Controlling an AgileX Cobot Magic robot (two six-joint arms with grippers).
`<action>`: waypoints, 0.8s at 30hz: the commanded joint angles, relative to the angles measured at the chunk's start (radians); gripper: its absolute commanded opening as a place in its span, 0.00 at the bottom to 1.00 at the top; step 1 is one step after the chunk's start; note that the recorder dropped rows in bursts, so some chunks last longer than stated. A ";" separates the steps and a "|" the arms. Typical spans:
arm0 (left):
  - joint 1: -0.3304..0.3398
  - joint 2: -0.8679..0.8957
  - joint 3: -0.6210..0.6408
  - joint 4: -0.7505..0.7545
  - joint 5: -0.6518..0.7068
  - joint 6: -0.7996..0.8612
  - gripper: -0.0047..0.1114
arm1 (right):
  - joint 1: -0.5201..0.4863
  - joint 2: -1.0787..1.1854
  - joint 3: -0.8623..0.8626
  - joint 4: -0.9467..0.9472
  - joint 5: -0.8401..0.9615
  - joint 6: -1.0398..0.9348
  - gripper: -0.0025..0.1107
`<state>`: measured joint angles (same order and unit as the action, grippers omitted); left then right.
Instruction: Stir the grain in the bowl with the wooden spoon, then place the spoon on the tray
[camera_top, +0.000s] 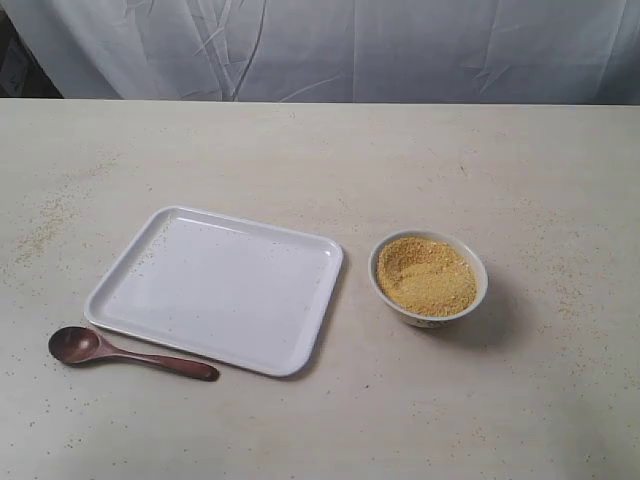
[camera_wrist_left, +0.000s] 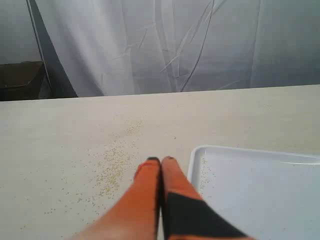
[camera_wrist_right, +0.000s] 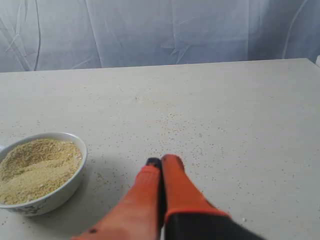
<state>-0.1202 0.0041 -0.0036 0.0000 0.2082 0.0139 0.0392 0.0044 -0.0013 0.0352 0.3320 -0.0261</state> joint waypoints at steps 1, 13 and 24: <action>-0.001 -0.004 0.004 0.000 -0.006 -0.003 0.04 | 0.004 -0.004 0.001 -0.001 -0.006 0.001 0.02; -0.001 -0.004 0.004 -0.036 -0.162 -0.014 0.04 | 0.004 -0.004 0.001 -0.001 -0.008 0.001 0.02; -0.001 0.030 -0.116 -0.291 -0.251 -0.035 0.04 | 0.004 -0.004 0.001 -0.001 -0.008 0.001 0.02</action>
<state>-0.1202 0.0041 -0.0529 -0.2814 -0.0596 -0.0169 0.0392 0.0044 -0.0013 0.0352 0.3320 -0.0261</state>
